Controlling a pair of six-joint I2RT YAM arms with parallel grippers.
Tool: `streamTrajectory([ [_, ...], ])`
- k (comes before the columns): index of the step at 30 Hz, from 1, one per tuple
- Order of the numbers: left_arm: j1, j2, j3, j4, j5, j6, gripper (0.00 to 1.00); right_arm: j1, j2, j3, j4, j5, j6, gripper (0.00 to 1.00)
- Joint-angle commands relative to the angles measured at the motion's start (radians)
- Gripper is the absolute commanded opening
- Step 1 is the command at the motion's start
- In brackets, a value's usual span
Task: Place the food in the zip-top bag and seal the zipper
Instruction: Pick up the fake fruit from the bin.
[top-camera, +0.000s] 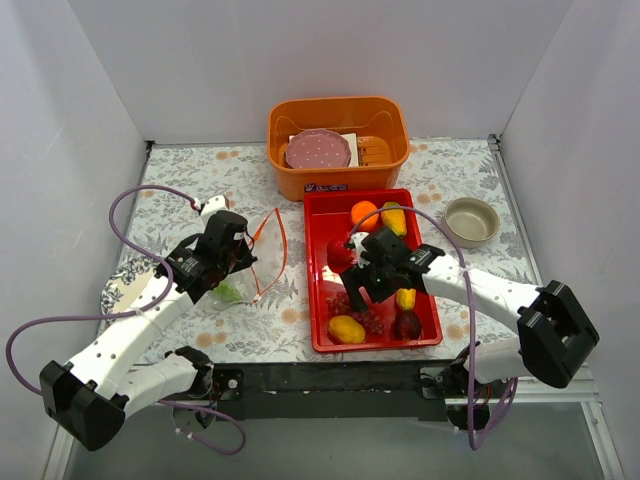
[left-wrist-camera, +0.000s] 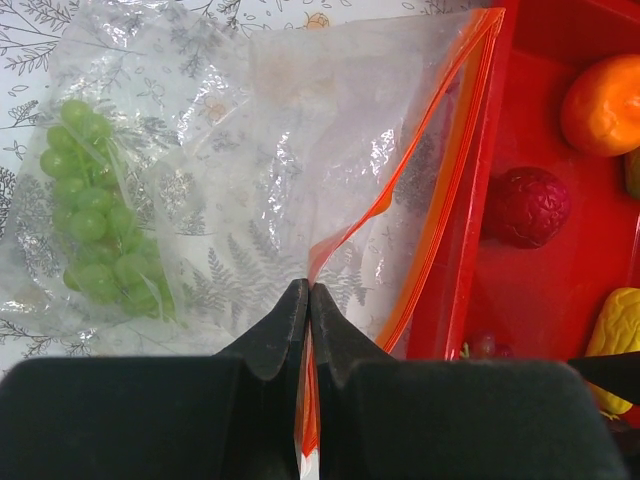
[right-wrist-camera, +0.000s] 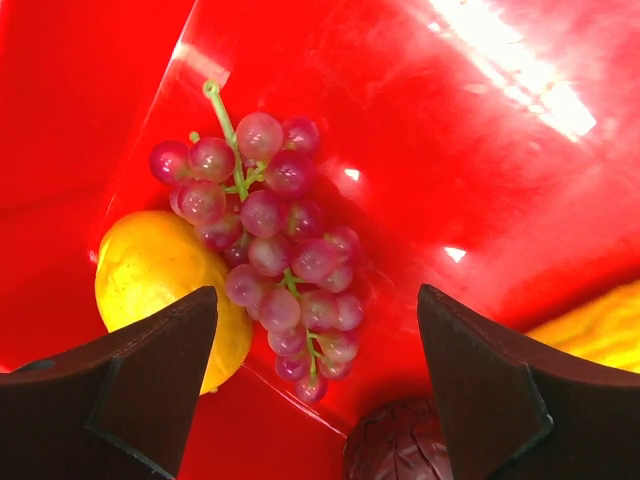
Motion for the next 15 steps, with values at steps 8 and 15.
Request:
streamTrajectory([
  [8, 0.005, -0.024, -0.008, 0.02, 0.017, 0.01, 0.0, -0.002, 0.147, -0.006, 0.112, -0.123, -0.061, 0.85],
  [15, 0.005, -0.016, 0.002, 0.021, 0.015, 0.015, 0.0, 0.0, 0.197, -0.016, 0.164, -0.061, -0.009, 0.71],
])
